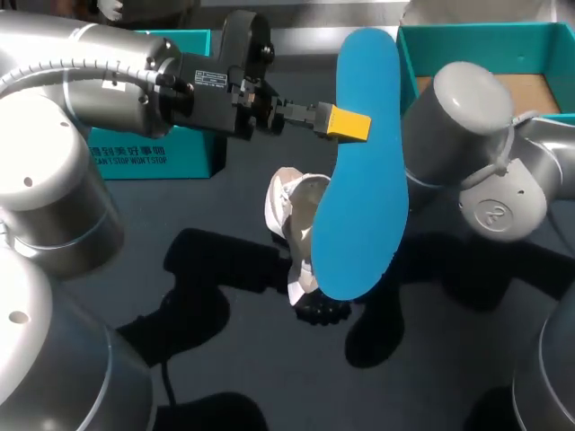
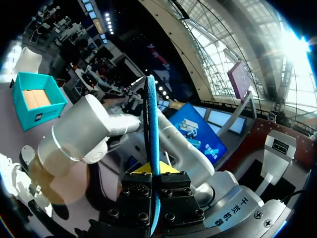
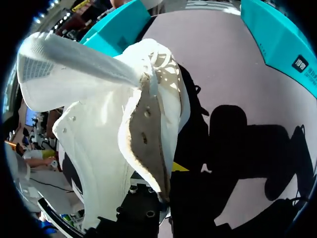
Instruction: Take the shoe out of the shoebox, open the shoe tongue, remove and reinsert the insole, then place the shoe into the shoebox
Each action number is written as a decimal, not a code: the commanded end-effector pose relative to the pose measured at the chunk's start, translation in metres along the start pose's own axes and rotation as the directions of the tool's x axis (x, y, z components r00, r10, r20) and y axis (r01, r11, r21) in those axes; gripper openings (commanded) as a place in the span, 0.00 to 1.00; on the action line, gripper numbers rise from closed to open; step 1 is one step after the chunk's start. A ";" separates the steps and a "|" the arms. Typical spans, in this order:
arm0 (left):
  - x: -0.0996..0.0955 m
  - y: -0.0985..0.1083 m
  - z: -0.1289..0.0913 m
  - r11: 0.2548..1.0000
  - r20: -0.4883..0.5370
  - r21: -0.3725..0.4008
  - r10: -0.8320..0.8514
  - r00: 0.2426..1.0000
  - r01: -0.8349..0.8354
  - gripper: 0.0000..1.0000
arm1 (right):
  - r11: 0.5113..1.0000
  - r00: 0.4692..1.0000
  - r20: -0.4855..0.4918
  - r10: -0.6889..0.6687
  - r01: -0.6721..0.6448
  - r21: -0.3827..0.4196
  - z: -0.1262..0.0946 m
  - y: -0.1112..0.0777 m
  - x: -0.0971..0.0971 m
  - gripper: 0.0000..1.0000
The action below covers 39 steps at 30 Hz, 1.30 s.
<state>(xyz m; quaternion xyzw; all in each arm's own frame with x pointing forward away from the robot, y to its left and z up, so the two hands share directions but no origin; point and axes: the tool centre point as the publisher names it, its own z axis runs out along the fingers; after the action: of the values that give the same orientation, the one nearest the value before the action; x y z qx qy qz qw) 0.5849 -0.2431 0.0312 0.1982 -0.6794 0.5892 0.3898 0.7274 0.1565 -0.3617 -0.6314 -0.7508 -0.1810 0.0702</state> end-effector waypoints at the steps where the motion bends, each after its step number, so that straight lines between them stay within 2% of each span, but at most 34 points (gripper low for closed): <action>1: 0.000 0.001 0.001 1.000 0.001 0.002 -0.001 1.000 0.001 0.00 | 1.000 1.000 0.018 -0.007 0.008 -0.024 0.010 -0.002 0.008 0.00; 13: 0.000 0.001 0.001 1.000 0.001 0.002 -0.001 1.000 0.001 0.00 | 0.998 0.997 0.049 0.058 -0.057 -0.016 0.030 -0.008 0.013 0.00; 21: 0.000 0.001 0.001 1.000 0.001 0.002 -0.001 1.000 0.001 0.00 | 0.996 0.996 0.024 0.090 -0.090 -0.011 0.035 -0.012 0.012 0.00; 22: 0.000 0.001 0.001 1.000 0.001 0.002 -0.001 1.000 0.001 0.00 | 0.996 0.996 0.011 0.090 -0.090 -0.012 0.035 -0.012 0.013 0.29; 23: 0.000 0.001 0.001 1.000 0.001 0.002 -0.001 1.000 0.001 0.00 | 0.995 0.995 0.006 0.096 -0.096 -0.015 0.034 -0.013 0.015 0.39; 24: 0.000 0.001 0.001 1.000 0.001 0.002 -0.001 1.000 0.001 0.00 | 0.995 0.995 0.003 0.098 -0.098 -0.015 0.031 -0.013 0.015 1.00; 32: 0.000 0.001 0.001 1.000 0.001 0.002 -0.001 1.000 0.001 0.00 | 0.988 0.979 -0.152 0.139 -0.148 -0.051 -0.002 -0.020 0.011 1.00; 37: 0.000 0.001 0.001 1.000 0.001 0.002 -0.001 1.000 0.001 0.00 | 0.989 0.952 -0.289 0.103 -0.129 -0.070 -0.026 -0.024 0.004 1.00; 39: 0.000 0.001 0.001 1.000 0.001 0.002 -0.001 1.000 0.001 0.00 | 0.993 0.948 -0.307 0.081 -0.102 -0.053 -0.031 -0.025 0.002 1.00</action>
<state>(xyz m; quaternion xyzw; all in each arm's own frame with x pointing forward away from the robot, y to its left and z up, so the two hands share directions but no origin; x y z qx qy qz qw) 0.5849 -0.2431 0.0312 0.1983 -0.6794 0.5892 0.3898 0.7077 0.1720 -0.3501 -0.6549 -0.6995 -0.2583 0.1227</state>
